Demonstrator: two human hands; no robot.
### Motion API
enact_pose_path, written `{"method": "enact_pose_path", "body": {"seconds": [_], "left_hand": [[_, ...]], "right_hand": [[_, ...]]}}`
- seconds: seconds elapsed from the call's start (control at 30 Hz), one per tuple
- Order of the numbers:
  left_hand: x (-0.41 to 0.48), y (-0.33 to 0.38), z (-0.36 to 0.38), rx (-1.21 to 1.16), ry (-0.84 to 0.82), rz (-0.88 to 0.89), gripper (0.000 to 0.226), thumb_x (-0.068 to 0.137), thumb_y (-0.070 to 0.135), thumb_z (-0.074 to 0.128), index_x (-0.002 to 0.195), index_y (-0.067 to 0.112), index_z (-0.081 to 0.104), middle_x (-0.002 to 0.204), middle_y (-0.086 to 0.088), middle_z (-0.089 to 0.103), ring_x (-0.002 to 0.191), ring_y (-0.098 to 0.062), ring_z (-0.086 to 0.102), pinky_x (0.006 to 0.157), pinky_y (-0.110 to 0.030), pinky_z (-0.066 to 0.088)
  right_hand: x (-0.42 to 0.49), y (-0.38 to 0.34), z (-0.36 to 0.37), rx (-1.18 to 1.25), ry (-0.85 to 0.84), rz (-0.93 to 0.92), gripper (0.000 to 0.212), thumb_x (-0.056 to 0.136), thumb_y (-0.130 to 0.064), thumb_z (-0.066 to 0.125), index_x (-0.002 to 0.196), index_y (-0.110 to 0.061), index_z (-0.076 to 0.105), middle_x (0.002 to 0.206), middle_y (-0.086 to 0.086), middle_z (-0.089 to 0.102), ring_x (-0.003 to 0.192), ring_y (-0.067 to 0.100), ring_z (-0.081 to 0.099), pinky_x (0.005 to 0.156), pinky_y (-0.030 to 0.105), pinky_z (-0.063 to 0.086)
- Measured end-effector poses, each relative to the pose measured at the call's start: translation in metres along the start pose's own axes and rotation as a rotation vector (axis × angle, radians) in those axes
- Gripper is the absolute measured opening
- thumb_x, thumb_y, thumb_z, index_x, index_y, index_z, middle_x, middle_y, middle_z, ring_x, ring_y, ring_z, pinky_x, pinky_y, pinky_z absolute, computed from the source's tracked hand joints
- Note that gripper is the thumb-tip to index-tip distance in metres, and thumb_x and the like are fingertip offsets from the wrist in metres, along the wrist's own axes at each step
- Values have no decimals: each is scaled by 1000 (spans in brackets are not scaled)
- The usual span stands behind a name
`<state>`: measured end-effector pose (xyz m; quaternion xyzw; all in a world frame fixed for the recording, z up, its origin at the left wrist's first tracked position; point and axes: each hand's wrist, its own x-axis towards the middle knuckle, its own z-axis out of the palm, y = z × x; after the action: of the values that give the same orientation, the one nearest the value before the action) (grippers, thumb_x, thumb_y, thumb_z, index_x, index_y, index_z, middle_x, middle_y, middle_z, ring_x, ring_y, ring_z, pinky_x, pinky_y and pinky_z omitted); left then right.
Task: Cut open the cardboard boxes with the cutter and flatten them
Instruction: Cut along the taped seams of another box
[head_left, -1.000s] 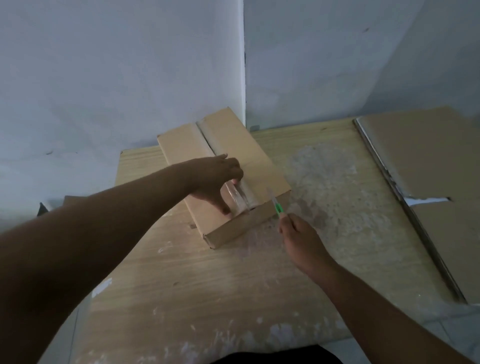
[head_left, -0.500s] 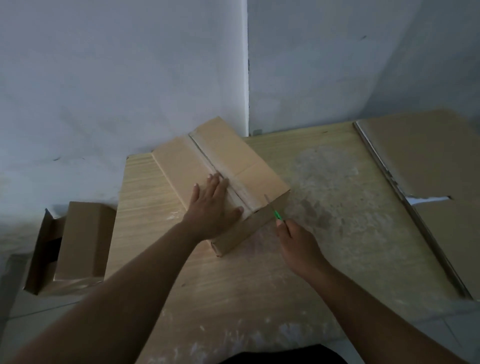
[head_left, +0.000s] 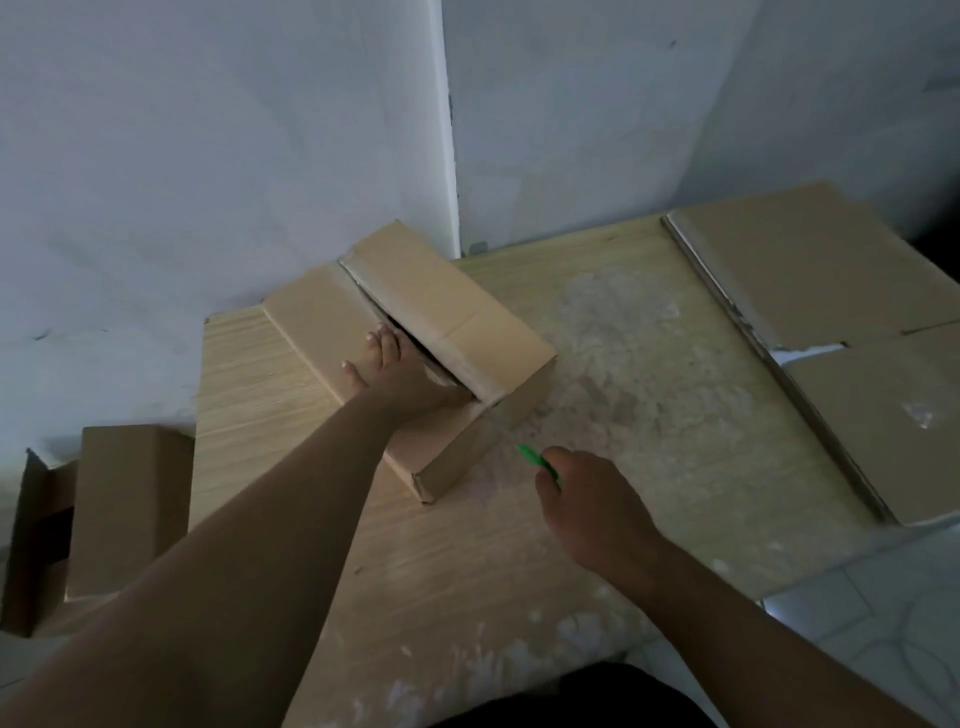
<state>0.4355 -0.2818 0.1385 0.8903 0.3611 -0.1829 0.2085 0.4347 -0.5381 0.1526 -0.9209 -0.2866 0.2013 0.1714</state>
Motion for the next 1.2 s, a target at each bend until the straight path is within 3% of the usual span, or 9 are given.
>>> {"method": "enact_pose_path", "body": {"seconds": [0.2, 0.37, 0.57, 0.7, 0.83, 1.03, 1.13, 1.2], "left_hand": [[-6, -2, 7, 46, 64, 59, 133, 76, 88, 56, 163, 12, -11, 170, -12, -22, 156, -29, -23, 120, -70, -8], [-8, -1, 3, 44, 61, 57, 131, 76, 88, 55, 163, 13, -10, 170, -11, -22, 156, -28, -23, 120, -70, -9], [-4, -5, 4, 40, 67, 64, 131, 77, 86, 56, 164, 13, -10, 170, -10, -22, 157, -28, -22, 120, -70, -7], [-3, -6, 4, 23, 76, 74, 128, 79, 83, 59, 164, 14, -8, 171, -9, -21, 157, -27, -20, 120, -70, -7], [-4, -6, 5, 9, 90, 75, 131, 78, 83, 61, 164, 15, -9, 171, -8, -21, 157, -27, -20, 120, -70, -8], [-6, -7, 9, -29, 142, 72, 136, 71, 88, 61, 165, 16, -8, 172, -6, -18, 158, -25, -18, 120, -69, -9], [-6, -8, 9, -23, 130, 75, 136, 72, 88, 61, 164, 16, -9, 171, -6, -19, 158, -24, -19, 120, -68, -11], [-6, -8, 3, -47, 98, 92, 128, 78, 80, 64, 165, 17, -4, 172, -7, -17, 158, -25, -18, 120, -69, -11]], "right_hand": [[-1, -7, -5, 3, 57, 3, 22, 105, -33, 39, 87, -22, 44, 77, 0, 50, 61, 14, 45, 50, 30, 30], [5, -12, 1, 6, 67, 14, 24, 105, -31, 41, 88, -18, 52, 74, -1, 50, 59, 13, 46, 50, 28, 30], [8, -13, 1, 134, 30, 25, 30, 104, -27, 44, 75, -19, 46, 68, 0, 49, 54, 14, 44, 49, 29, 29], [18, 12, -18, 65, 143, 93, 30, 104, -27, 46, 75, -17, 47, 66, -2, 47, 60, 19, 47, 57, 30, 33], [19, 48, -48, -3, 133, 66, 35, 105, -28, 47, 72, -17, 48, 64, 1, 50, 55, 16, 45, 50, 33, 30], [12, 31, -21, 202, 34, -95, 29, 105, -29, 46, 81, -14, 54, 62, -1, 47, 51, 12, 41, 52, 32, 29], [8, 22, -3, 359, -23, -67, 18, 106, -29, 42, 97, -18, 54, 62, -3, 48, 45, 6, 38, 49, 27, 28], [7, 16, 5, 589, -77, 29, 22, 107, -26, 38, 100, -14, 55, 64, 2, 49, 44, 7, 36, 48, 29, 29]]}}
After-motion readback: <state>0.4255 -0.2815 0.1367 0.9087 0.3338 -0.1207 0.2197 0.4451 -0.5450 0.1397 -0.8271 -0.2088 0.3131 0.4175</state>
